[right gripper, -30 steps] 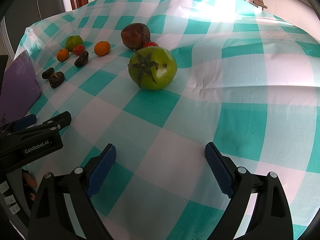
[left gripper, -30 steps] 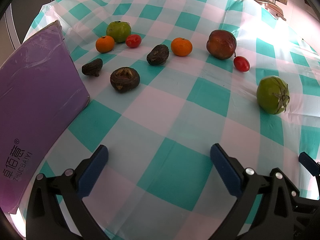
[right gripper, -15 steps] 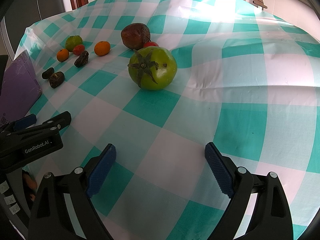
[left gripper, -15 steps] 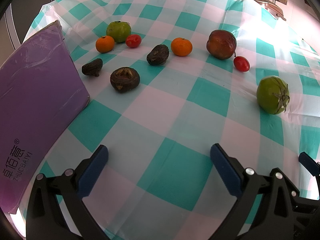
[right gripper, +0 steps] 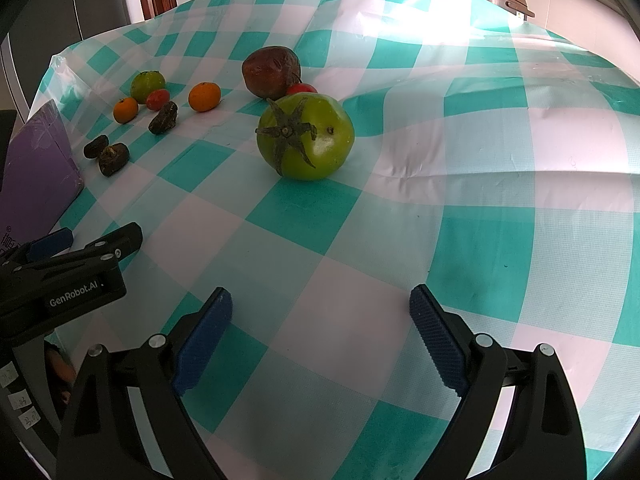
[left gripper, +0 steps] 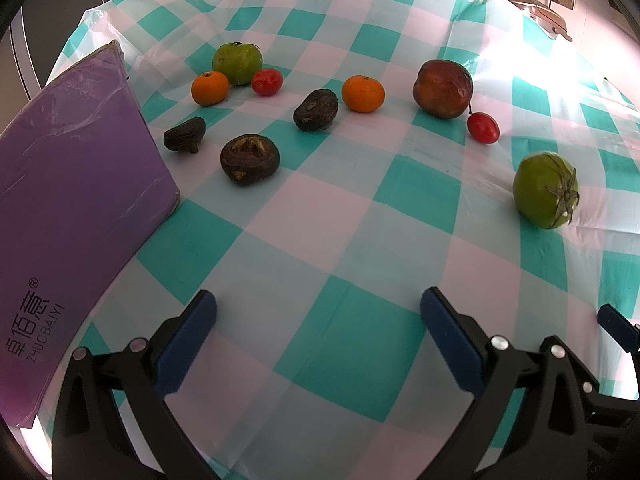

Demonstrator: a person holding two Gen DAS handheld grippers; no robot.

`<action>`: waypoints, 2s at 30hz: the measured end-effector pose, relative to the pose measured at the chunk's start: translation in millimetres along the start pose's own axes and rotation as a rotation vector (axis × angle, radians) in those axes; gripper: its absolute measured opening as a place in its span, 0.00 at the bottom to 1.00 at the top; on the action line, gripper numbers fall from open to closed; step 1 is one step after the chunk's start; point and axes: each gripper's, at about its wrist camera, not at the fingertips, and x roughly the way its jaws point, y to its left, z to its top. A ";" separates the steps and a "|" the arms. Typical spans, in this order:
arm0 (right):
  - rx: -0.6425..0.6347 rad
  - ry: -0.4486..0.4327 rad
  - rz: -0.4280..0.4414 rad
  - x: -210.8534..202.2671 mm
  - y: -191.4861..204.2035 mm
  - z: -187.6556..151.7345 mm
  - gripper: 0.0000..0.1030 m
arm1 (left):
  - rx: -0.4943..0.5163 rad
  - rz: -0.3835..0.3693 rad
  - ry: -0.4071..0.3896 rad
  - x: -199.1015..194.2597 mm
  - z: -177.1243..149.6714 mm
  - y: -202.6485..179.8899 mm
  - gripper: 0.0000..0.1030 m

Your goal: Organize fruits

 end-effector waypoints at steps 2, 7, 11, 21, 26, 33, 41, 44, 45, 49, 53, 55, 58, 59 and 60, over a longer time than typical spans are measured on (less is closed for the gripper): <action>0.000 0.000 0.000 -0.1 0.1 0.0 0.85 | 0.000 0.000 0.000 0.0 0.0 0.0 0.99; 0.000 0.000 0.000 -0.2 0.3 -0.1 0.85 | 0.000 0.000 0.000 0.0 0.0 0.0 0.99; 0.000 0.000 0.000 -0.2 0.4 -0.1 0.85 | 0.000 0.000 0.000 0.0 0.0 0.0 0.99; 0.000 0.000 0.000 0.0 0.1 0.1 0.85 | 0.000 0.000 0.000 0.0 0.0 0.0 0.99; 0.000 0.000 0.000 0.0 -0.1 0.2 0.85 | 0.000 0.000 0.000 0.0 0.0 0.0 0.99; 0.000 0.000 0.000 -0.2 0.0 -0.1 0.85 | 0.000 0.000 0.000 0.0 0.0 0.0 0.99; 0.005 0.000 -0.005 1.5 -1.1 -1.7 0.85 | 0.005 0.000 0.001 0.1 0.0 -0.2 0.99; 0.004 0.000 -0.008 3.0 3.0 1.5 0.85 | 0.055 -0.039 0.036 2.8 5.3 3.0 0.99; -0.003 0.001 -0.005 4.0 3.5 3.0 0.85 | 0.076 -0.056 0.050 6.9 8.4 1.7 0.99; 0.021 0.032 -0.019 14.9 -0.1 16.6 0.85 | 0.114 -0.067 0.055 15.4 22.3 10.6 0.99; 0.071 0.070 -0.054 28.4 -3.1 42.4 0.85 | 0.109 -0.067 0.068 28.8 44.1 27.9 0.99; 0.083 0.060 -0.044 32.9 -2.0 53.6 0.85 | 0.119 -0.079 0.069 32.5 51.4 29.4 0.99; 0.059 0.054 -0.057 42.6 3.2 70.3 0.85 | 0.161 -0.090 0.061 35.9 58.0 24.6 0.95; 0.053 0.052 -0.059 45.3 4.5 74.7 0.85 | 0.171 -0.090 0.058 37.5 60.3 23.0 0.94; 0.051 0.052 -0.060 48.3 5.5 79.5 0.85 | 0.179 -0.087 0.054 38.5 62.1 21.5 0.92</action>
